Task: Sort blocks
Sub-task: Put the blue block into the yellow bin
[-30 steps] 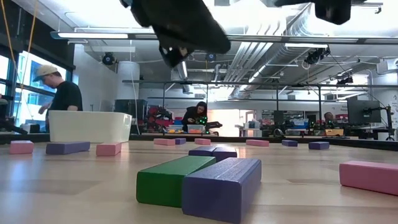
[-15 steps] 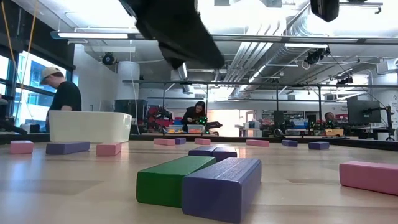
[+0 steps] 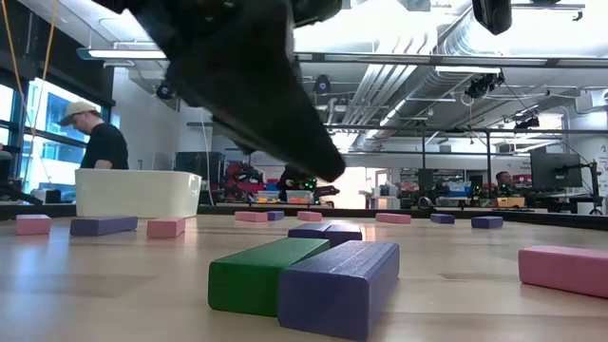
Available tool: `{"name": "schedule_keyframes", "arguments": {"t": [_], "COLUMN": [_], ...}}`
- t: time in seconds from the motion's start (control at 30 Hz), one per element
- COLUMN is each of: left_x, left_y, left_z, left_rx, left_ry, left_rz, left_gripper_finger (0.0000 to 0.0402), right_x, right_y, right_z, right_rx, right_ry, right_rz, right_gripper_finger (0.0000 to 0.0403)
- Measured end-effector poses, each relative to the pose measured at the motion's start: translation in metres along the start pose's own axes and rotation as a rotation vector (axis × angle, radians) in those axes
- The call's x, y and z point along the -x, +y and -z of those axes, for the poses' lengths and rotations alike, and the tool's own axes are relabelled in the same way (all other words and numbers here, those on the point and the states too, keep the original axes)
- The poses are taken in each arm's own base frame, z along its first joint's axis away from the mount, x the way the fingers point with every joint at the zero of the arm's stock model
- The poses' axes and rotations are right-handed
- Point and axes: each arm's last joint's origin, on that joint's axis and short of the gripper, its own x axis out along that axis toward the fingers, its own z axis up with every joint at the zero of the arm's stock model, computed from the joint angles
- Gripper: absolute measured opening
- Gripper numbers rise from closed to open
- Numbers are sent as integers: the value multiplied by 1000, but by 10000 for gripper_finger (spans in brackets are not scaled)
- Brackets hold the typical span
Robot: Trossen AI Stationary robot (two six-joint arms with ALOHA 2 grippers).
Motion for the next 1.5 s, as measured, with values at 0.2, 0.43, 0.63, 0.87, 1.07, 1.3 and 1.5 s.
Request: {"name": "schedule_keyframes", "arguments": {"t": [0.2, 0.43, 0.63, 0.87, 1.07, 1.3, 1.5], "left_x": [-1, -4, -19, -15, 8, 33, 86], "left_y": [-1, 0, 0, -2, 7, 10, 8], "left_z": [7, 10, 18, 29, 40, 32, 4], "left_rx": [28, 85, 136, -19, -312, -609, -381], "left_ry": [58, 89, 94, 238, 451, 451, 323], "left_rz": [-5, 1, 30, 68, 11, -41, -110], "left_gripper_finger": [0, 0, 0, 0, 0, 0, 0], "right_x": [-1, -1, -1, -1, -1, -1, -1], "right_y": [-1, -1, -1, -1, -2, -2, -2], "right_z": [-1, -1, -1, 0, 1, 1, 1], "right_rx": [1, 7, 10, 16, 26, 40, 42], "right_ry": [-2, -3, -1, 10, 24, 27, 29], "right_rz": [5, 4, 7, 6, 7, 5, 6], "right_gripper_finger": [0, 0, 0, 0, 0, 0, 0]}}
